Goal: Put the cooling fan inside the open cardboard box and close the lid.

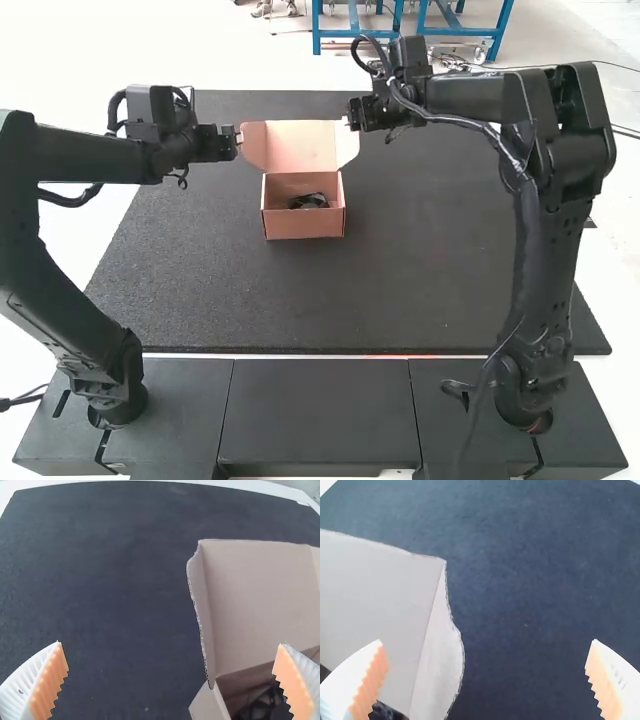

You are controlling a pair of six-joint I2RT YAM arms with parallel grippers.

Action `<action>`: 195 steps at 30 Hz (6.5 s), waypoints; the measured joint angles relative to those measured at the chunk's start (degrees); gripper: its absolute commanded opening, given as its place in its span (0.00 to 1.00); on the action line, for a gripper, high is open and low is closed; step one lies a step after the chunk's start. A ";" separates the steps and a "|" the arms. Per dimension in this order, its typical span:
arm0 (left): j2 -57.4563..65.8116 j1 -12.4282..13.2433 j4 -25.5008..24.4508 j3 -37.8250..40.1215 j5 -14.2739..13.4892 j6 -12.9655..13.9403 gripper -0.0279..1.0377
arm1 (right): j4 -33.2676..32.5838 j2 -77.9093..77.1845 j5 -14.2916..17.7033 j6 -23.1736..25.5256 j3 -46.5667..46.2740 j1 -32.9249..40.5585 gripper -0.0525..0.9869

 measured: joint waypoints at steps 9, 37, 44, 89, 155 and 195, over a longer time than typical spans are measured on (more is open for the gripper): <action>0.04 -0.07 0.31 0.02 0.07 0.04 0.93 | -0.46 3.19 0.02 -0.02 0.28 0.00 0.90; 0.04 -0.07 0.70 0.00 0.42 0.24 0.93 | 1.11 3.19 -1.33 -0.63 0.31 0.00 0.19; 0.87 -0.07 1.38 1.20 0.44 0.22 0.93 | 1.20 3.19 -2.82 -0.61 0.68 0.13 0.13; 17.42 -0.07 -2.82 15.56 6.88 0.61 0.28 | 1.70 2.05 -6.67 -1.14 -0.50 0.15 0.04; 8.83 -7.54 -15.65 7.32 11.23 -0.24 0.07 | 8.26 -14.05 -7.37 -0.13 -27.58 9.97 0.05; 0.26 -8.22 -13.70 -8.41 11.69 1.92 0.80 | 18.14 -16.37 -6.91 1.44 -40.35 14.14 0.36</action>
